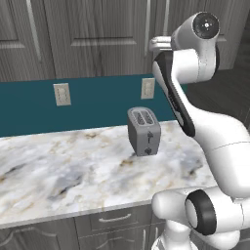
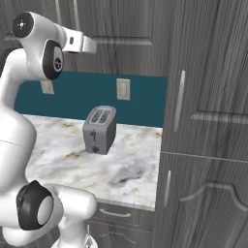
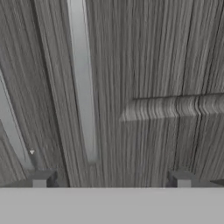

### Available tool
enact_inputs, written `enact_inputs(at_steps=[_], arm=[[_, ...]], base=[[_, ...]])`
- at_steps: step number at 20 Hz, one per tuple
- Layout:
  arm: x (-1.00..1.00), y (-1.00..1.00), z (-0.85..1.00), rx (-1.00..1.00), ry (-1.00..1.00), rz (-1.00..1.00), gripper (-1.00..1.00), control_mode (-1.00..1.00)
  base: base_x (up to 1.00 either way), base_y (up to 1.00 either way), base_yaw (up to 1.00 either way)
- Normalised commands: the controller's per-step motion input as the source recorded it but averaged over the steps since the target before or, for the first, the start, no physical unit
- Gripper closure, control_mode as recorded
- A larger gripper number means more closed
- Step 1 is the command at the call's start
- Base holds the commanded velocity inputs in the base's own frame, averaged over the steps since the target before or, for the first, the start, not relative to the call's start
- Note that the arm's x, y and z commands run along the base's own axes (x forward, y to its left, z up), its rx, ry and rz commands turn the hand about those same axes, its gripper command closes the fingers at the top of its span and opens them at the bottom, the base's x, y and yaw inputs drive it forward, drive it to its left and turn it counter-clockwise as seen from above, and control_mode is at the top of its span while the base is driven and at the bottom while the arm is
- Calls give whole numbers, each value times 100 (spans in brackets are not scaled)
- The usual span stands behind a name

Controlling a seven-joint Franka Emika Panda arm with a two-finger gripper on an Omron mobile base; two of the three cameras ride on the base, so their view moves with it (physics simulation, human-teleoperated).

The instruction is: Open the cabinet and move the ladle to the pot. Then close the cabinet.

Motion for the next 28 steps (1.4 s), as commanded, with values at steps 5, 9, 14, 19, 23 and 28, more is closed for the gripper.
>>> enact_inputs(at_steps=[5, 9, 14, 19, 23, 28], arm=[[45, 0, 11, 4, 0, 0, -100, -100], [47, 0, 4, 4, 0, 0, -100, -100], [48, 0, 0, 2, 0, 0, -100, -100], [49, 0, 0, 0, -1, 0, -100, -100], [44, 0, 0, 0, -1, -1, -100, -100], [41, -6, 0, 1, 0, -2, 100, -100]], base=[[0, 0, 0], [0, 0, 0], [0, 0, 0], [0, 0, 0], [0, 0, 0], [0, 0, 0]])
